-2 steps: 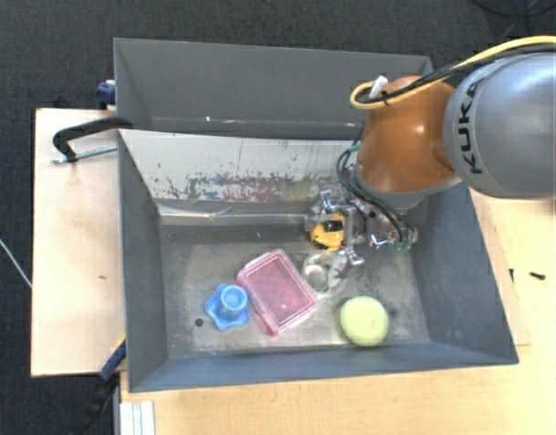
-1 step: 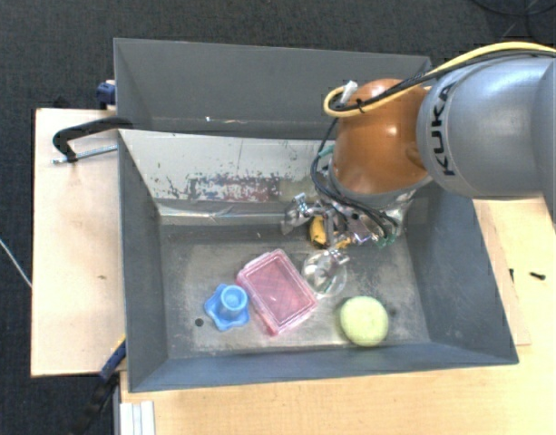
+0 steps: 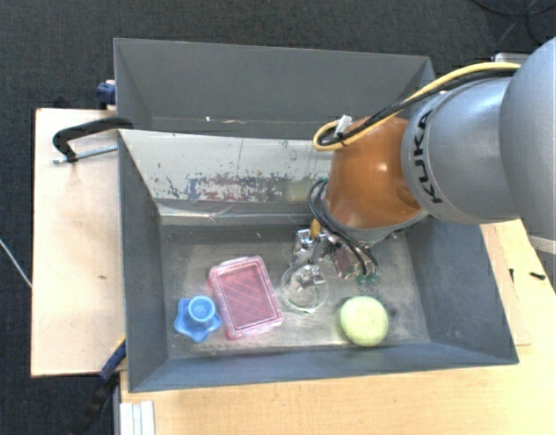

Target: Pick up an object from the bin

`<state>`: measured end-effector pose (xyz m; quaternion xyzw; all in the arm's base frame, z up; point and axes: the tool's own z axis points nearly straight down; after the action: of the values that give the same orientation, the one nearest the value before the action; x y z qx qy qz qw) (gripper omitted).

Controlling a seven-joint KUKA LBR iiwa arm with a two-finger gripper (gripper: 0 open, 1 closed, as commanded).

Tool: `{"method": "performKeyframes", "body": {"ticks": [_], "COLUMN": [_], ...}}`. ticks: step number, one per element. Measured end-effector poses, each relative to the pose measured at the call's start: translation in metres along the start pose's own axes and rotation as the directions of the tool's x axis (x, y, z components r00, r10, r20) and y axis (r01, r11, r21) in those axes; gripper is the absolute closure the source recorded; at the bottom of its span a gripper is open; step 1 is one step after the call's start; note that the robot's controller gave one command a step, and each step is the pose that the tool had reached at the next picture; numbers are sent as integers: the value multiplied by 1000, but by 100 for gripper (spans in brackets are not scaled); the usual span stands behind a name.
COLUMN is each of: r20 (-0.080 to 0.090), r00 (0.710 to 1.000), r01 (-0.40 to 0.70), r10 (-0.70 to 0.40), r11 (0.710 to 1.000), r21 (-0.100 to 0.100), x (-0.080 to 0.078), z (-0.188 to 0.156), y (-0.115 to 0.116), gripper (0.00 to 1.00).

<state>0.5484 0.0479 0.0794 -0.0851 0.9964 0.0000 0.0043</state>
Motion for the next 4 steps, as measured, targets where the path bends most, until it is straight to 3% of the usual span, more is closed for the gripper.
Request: {"method": "performKeyframes", "body": {"ticks": [1, 2, 3, 4], "r20": [-5, -7, -5, -7], "r00": [1000, 1000, 1000, 1000], "r01": [1, 1, 1, 1], "r10": [-1, -1, -1, -1], "r11": [1000, 1000, 1000, 1000], "r21": [-2, -2, -2, -2], "x": [2, 2, 2, 2], "z": [3, 1, 3, 1], "y": [1, 1, 1, 1], "gripper": [0, 100, 0, 100]}}
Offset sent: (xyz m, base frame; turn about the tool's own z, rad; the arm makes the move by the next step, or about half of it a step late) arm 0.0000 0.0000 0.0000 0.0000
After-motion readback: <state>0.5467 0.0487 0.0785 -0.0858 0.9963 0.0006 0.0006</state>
